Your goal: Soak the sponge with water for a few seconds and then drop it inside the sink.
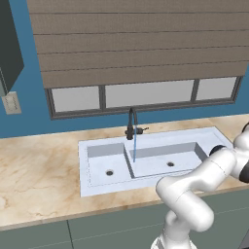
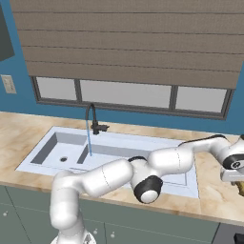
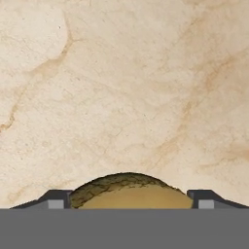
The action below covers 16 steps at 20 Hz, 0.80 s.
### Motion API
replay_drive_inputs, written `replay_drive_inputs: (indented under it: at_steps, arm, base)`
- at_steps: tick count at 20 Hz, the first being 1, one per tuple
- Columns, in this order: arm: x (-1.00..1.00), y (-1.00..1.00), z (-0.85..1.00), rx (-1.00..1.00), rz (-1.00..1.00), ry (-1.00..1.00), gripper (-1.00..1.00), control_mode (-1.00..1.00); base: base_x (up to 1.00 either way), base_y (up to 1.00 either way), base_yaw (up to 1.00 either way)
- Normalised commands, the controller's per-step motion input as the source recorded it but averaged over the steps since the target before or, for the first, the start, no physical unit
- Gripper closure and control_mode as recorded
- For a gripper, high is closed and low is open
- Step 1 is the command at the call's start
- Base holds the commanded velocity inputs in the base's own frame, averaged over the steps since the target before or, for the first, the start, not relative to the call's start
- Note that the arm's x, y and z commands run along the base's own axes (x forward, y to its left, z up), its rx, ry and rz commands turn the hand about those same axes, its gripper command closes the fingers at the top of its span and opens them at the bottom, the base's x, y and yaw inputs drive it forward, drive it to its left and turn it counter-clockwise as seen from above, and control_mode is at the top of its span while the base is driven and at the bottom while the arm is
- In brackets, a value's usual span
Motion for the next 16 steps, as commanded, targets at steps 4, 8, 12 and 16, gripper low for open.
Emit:
replay_drive_inputs:
  at_steps: [4, 8, 12, 16]
  arm:
    - [-0.04, 0.00, -0.56, 0.17, 0.00, 0.18, -1.00, -1.00]
    - [-0.04, 0.00, -0.41, 0.12, 0.00, 0.15, 1.00, -1.00]
    - [-0.01, 0.00, -0.26, 0.08, 0.00, 0.13, 1.00, -1.00]
    - [0.00, 0.00, -0.03, 0.05, 0.00, 0.07, 1.00, -1.00]
  base:
    - [0.00, 0.00, 0.00]
    - [0.00, 0.00, 0.00]
    - [0.00, 0.00, 0.00]
    - [0.00, 0.00, 0.00]
